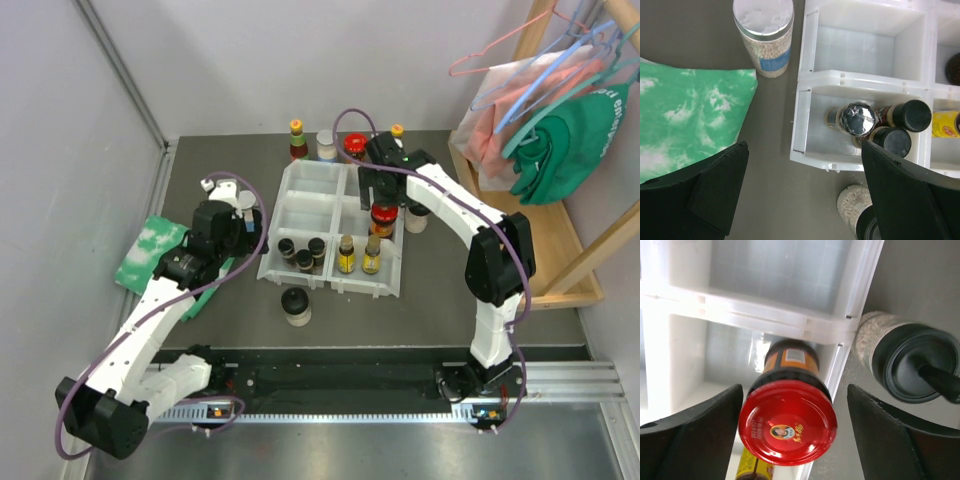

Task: Organize the condiment bottles
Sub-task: Place the bottle in the storage box, then pick up the bottle from the corner of the board.

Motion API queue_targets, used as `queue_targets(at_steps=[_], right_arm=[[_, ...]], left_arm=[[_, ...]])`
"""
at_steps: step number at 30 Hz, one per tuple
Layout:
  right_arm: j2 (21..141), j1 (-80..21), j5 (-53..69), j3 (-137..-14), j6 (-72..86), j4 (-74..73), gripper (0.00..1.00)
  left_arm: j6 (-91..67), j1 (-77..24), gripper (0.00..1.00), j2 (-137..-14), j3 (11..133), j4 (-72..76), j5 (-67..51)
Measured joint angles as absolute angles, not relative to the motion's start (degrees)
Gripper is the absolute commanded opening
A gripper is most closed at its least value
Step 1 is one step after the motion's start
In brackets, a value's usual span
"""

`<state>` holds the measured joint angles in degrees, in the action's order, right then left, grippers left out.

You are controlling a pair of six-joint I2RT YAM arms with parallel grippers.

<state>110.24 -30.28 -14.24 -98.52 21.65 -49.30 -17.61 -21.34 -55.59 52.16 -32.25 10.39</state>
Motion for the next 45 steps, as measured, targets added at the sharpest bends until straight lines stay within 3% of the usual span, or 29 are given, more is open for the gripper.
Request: queue_targets(at_steps=[4,14,26,34,45], right_arm=[[110.2,-30.3,-15.0,-100.0,20.8,-49.2,0.99],[110.2,-30.3,-14.9,-105.5,19.0,-49.6,0.99],[110.4,-30.3,-14.7,-124.2,12.2,-50.5,0.99],[111.2,-30.3,-14.1,-126.7,6.6,-41.7,0.99],[121.8,-30.1,-10.7,-136.0,4.9,-32.5,0.99]], left_arm=[[-17.3,-21.3,0.99,-54.8,52.1,-30.4,11.0],[-17.0,-21.3,0.99,-54.6,51.7,-29.7,11.5],[-16.8,-21.3,0.99,-53.2,51.1,-28.2,11.3],[-16.8,-21.3,0.99,-53.1,51.1,-28.1,11.2],[-16.8,-21.3,0.99,-53.6,51.1,-28.1,10.7]])
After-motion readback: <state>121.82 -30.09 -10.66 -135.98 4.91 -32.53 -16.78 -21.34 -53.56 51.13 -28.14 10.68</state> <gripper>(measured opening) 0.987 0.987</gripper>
